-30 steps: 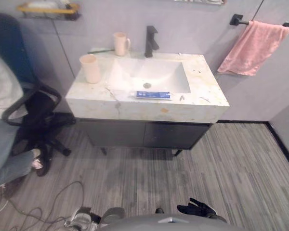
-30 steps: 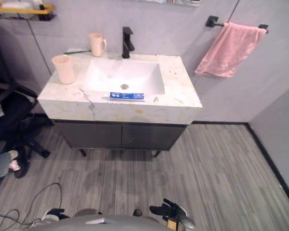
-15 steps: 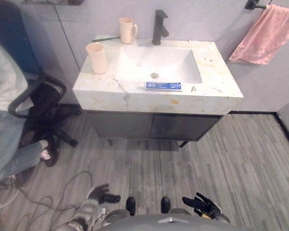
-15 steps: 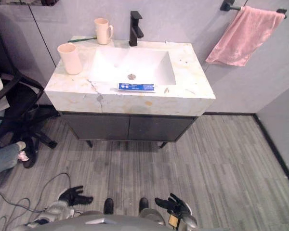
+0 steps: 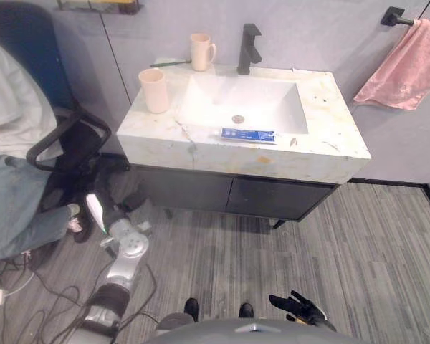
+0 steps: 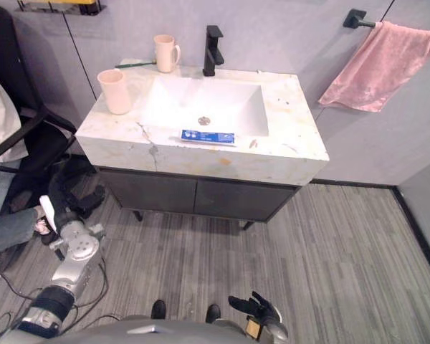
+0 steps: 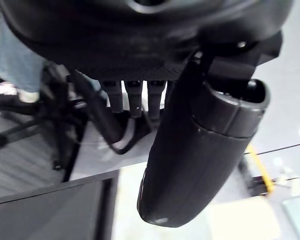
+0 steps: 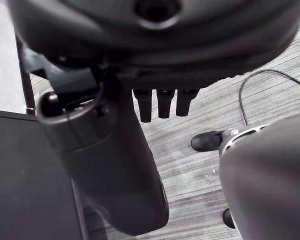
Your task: Organize the bathroom.
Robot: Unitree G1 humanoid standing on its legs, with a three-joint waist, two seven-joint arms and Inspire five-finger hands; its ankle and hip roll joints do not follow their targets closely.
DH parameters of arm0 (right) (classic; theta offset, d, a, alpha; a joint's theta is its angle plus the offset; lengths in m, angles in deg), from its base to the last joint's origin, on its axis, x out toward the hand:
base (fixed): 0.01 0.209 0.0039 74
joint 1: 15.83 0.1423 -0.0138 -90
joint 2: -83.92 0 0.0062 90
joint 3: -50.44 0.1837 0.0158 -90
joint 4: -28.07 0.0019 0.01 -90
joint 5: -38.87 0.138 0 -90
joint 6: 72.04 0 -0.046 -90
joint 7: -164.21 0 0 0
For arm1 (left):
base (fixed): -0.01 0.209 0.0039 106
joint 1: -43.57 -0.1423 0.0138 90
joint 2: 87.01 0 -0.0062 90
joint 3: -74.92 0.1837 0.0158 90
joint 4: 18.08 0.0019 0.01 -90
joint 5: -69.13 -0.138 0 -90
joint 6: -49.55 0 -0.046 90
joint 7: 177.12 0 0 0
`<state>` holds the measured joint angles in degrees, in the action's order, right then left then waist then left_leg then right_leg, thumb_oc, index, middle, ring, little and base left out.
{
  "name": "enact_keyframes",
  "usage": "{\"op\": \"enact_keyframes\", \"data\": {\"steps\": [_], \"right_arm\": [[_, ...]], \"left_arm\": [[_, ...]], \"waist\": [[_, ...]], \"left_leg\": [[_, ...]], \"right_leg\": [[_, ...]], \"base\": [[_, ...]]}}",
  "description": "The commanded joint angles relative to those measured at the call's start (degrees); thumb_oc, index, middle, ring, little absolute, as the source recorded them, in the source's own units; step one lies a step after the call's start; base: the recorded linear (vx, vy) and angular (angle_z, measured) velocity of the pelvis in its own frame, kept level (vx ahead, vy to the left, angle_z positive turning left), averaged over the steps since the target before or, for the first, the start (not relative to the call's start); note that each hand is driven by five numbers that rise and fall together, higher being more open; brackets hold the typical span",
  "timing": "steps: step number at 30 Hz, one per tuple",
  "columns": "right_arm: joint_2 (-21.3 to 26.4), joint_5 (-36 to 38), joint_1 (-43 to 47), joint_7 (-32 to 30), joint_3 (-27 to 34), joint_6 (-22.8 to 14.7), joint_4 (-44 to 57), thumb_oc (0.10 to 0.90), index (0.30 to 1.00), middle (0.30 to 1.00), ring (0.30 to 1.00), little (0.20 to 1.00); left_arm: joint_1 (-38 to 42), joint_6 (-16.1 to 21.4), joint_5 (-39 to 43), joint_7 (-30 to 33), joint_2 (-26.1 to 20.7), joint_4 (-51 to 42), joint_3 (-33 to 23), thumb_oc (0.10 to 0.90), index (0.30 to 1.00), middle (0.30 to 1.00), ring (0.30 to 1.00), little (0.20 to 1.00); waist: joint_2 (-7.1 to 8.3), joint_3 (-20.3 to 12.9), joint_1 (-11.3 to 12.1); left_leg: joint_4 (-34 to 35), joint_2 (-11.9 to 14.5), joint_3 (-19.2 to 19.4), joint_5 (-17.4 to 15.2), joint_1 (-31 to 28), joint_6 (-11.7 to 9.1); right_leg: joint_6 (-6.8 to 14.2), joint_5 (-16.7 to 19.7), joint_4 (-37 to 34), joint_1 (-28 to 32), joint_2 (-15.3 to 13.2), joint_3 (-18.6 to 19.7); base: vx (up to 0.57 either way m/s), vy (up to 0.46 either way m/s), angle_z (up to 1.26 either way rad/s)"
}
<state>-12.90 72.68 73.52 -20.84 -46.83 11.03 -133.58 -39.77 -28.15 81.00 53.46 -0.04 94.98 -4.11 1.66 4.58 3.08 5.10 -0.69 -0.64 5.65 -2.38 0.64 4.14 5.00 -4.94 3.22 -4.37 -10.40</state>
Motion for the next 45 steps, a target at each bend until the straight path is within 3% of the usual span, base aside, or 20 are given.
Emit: {"op": "enact_keyframes", "data": {"steps": [1,5,10,13,19,24,26,38,45], "right_arm": [[2.64,2.14,1.41,-1.22,0.73,-2.04,-0.49,0.800,0.900,0.900,0.900,0.900],[2.80,1.98,0.75,-1.31,0.73,-2.12,-0.35,0.800,0.900,0.900,0.900,0.900],[2.57,1.50,0.44,-1.12,1.35,-2.76,-1.49,0.800,0.900,0.900,0.900,0.900],[2.43,1.54,0.40,-1.32,1.23,-2.90,-1.75,0.800,0.900,0.900,0.900,0.900],[2.79,0.31,0.74,-1.38,1.06,-3.04,-1.75,0.800,0.900,0.900,0.900,0.900],[3.79,-0.40,1.42,-1.69,1.41,-2.06,-1.17,0.800,0.900,0.900,0.900,0.900],[4.66,-1.06,1.76,-1.34,1.72,-1.86,-1.62,0.800,0.900,0.900,0.900,0.900],[6.76,-2.58,1.90,0.36,1.13,0.07,-2.43,0.800,0.900,0.900,0.900,0.900],[7.76,-3.51,2.55,1.35,0.83,0.81,-3.54,0.800,0.900,0.900,0.900,0.900]], "left_arm": [[7.06,0.03,-11.79,3.52,-2.96,-3.93,-1.80,0.800,0.900,0.900,0.900,0.900],[8.73,-9.10,-20.18,4.26,-7.54,-13.76,-2.62,0.800,0.900,0.900,0.900,0.900],[9.19,-12.40,-24.29,3.18,-10.49,-20.86,-5.22,0.800,0.900,0.900,0.900,0.900],[10.28,-13.39,-26.67,-7.96,-12.56,-27.24,-3.88,0.800,0.900,0.900,0.900,0.900],[12.90,-19.03,-26.55,-22.30,-15.58,-32.02,1.08,0.800,0.900,0.900,0.900,0.900],[14.86,-20.82,-23.81,-33.01,-20.10,-33.54,4.62,0.800,0.900,0.900,0.900,0.900],[16.74,-22.90,-26.28,-38.84,-23.58,-33.37,7.43,0.800,0.900,0.900,0.900,0.900],[30.96,-20.68,-26.98,-41.64,-41.35,-29.38,10.49,0.800,0.900,0.900,0.900,0.900],[37.90,-21.00,-21.25,-49.79,-44.29,-26.44,16.28,0.800,0.900,0.900,0.900,0.900]], "waist": [[-0.30,-2.24,1.48],[-0.59,-2.92,1.21],[-0.89,-3.32,1.56],[-1.33,-3.39,1.63],[-2.28,-3.20,1.11],[-3.33,-2.82,0.79],[-4.06,-2.79,0.53],[-5.89,-3.75,-0.91],[-6.79,-3.97,-2.02]], "left_leg": [[-0.10,-1.48,-1.27,-2.88,1.28,1.01],[-0.10,-1.00,-1.78,-2.90,1.11,0.43],[-0.10,-0.57,-2.20,-2.86,1.01,-0.19],[-0.10,-0.22,-2.41,-2.71,1.04,-0.73],[-0.10,0.12,-2.01,-2.71,1.30,-1.14],[-0.10,0.15,-1.64,-2.56,1.21,-1.38],[-0.10,0.11,-1.53,-2.47,1.13,-1.52],[-0.10,0.36,-0.13,-2.55,0.43,-2.23],[-0.10,0.60,1.07,-2.68,-0.19,-2.50]], "right_leg": [[0.13,-0.23,0.20,0.95,-0.33,-0.15],[-0.34,-1.05,-0.06,1.49,0.18,-0.56],[-0.35,-1.57,-0.06,1.84,0.26,-1.17],[-0.39,-1.85,-0.06,2.03,0.32,-1.71],[-0.11,-2.05,-0.06,1.73,0.33,-1.88],[0.33,-1.94,-0.06,1.74,0.09,-1.94],[0.69,-1.83,-0.06,1.79,-0.10,-1.97],[1.21,-2.10,-0.06,2.13,-0.33,-1.58],[1.22,-2.07,-0.06,2.24,-0.24,-1.01]], "base": [[-0.01,-0.083,0.14],[-0.01,-0.071,0.10],[0.00,-0.039,0.10],[0.00,-0.027,0.02],[-0.03,-0.010,0.06],[-0.01,0.004,0.00],[0.00,0.000,0.00],[0.01,-0.006,0.01],[0.04,-0.019,0.00]]}}
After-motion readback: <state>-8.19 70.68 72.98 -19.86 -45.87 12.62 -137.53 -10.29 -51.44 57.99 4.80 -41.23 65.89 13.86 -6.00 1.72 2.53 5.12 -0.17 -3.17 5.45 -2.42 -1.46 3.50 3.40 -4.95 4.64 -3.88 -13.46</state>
